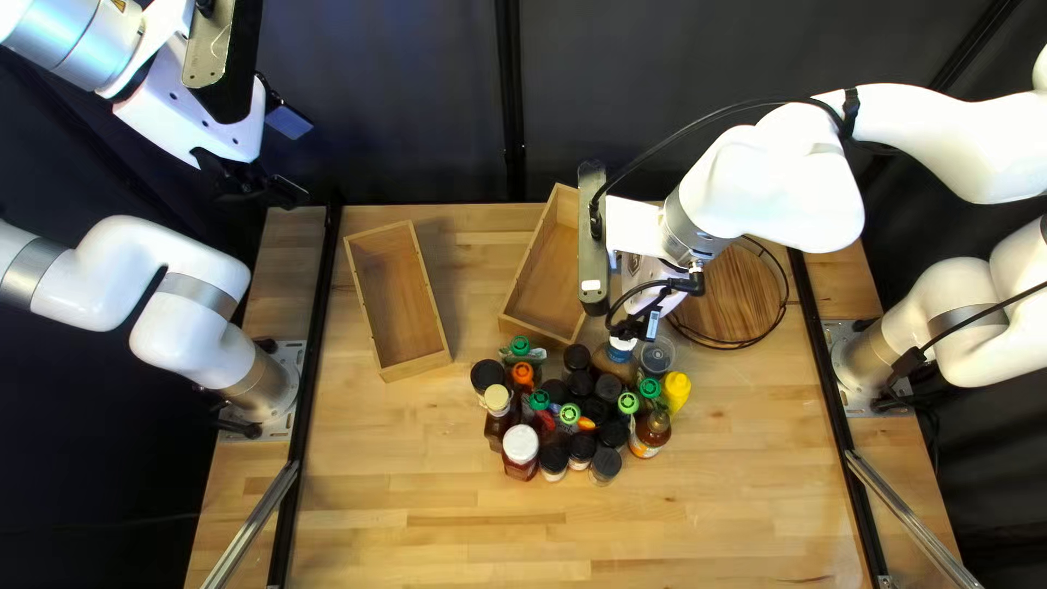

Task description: Separate condiments, baby food and spices and place it in 3 different racks/containers

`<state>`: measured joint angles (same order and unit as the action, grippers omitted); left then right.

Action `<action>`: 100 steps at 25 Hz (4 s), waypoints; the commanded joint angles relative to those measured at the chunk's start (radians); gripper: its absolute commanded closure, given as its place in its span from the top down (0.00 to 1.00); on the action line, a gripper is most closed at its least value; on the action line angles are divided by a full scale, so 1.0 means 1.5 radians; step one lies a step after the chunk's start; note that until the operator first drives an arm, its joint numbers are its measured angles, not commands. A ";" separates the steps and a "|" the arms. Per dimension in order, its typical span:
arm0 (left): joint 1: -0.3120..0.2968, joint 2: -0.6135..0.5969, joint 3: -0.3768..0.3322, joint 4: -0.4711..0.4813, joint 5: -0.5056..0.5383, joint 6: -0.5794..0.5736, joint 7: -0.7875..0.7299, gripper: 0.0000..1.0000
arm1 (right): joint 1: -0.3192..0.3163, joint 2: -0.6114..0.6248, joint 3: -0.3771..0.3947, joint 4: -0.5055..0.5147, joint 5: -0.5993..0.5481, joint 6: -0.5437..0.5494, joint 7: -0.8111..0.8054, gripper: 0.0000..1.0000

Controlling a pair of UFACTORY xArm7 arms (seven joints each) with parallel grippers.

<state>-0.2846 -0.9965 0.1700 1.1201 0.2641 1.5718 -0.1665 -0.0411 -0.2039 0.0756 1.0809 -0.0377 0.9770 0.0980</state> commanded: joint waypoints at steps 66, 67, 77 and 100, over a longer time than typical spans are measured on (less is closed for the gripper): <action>0.000 0.000 0.000 0.000 0.000 0.000 0.000 1.00 | -0.115 0.199 -0.121 0.271 -0.050 0.160 -0.296 0.00; 0.000 0.000 0.000 0.000 0.000 0.000 0.000 1.00 | -0.118 0.202 -0.123 0.264 -0.053 0.148 -0.303 0.00; 0.000 0.000 0.000 0.000 0.000 0.000 0.000 1.00 | -0.140 0.246 -0.141 0.236 -0.071 0.075 -0.339 0.00; 0.000 0.000 0.000 0.000 0.000 0.000 0.000 1.00 | -0.156 0.317 -0.141 0.260 -0.042 0.074 -0.363 0.89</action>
<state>-0.2846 -0.9965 0.1700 1.1201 0.2641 1.5718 -0.1665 -0.2765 0.2758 -0.1376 1.4747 -0.1016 1.0868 -0.4451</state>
